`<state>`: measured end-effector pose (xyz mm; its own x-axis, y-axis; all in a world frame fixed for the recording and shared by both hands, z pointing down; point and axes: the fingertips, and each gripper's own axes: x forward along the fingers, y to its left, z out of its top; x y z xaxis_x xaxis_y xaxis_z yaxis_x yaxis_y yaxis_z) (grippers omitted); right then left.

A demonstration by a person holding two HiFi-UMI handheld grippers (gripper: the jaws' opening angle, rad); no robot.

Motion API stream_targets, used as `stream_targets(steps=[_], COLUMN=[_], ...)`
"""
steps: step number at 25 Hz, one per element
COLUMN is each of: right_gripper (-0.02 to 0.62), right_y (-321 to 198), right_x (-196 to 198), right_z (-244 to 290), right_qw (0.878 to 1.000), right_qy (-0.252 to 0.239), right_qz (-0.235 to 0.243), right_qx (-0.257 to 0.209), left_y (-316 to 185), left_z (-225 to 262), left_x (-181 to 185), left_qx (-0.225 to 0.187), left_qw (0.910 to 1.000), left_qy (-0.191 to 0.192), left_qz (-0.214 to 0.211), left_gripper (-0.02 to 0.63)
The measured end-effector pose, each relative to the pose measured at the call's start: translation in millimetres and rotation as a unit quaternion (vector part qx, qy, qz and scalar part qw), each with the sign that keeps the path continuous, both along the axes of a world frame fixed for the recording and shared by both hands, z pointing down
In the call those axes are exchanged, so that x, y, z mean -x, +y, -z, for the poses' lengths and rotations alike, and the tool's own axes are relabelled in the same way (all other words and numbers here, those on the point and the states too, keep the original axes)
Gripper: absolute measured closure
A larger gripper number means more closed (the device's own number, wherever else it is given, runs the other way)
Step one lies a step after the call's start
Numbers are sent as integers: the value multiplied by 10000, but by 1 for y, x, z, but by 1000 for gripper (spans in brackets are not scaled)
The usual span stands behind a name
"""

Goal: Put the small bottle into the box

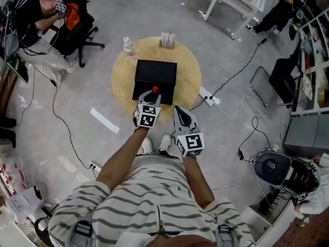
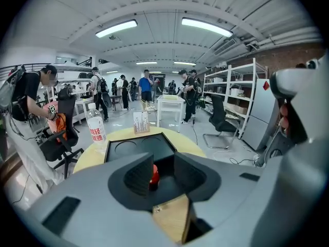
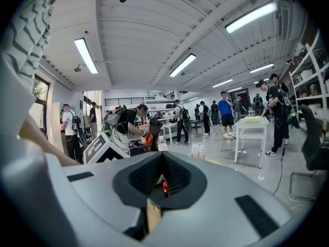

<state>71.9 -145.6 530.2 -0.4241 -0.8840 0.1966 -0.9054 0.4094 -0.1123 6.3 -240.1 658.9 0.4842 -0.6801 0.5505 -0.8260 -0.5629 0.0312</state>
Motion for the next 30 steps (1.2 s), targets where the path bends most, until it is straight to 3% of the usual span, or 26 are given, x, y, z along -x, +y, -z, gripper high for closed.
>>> stream_targets(steps=[10,30], right_gripper=[586,586], right_y=[3,-1], right_x=[-3,0], right_z=[5,6], right_qw=[10000,9998], right_qy=[-4,18], right_qz=[5,52], right_qx=[-87,-189], left_y=[15,35], left_z=[36,73], left_x=[-3,1], left_qx=[-338,-707], left_qw=[9992,9967], left_qy=[219,377], left_qz=[-35,-117], left_gripper=[531,577])
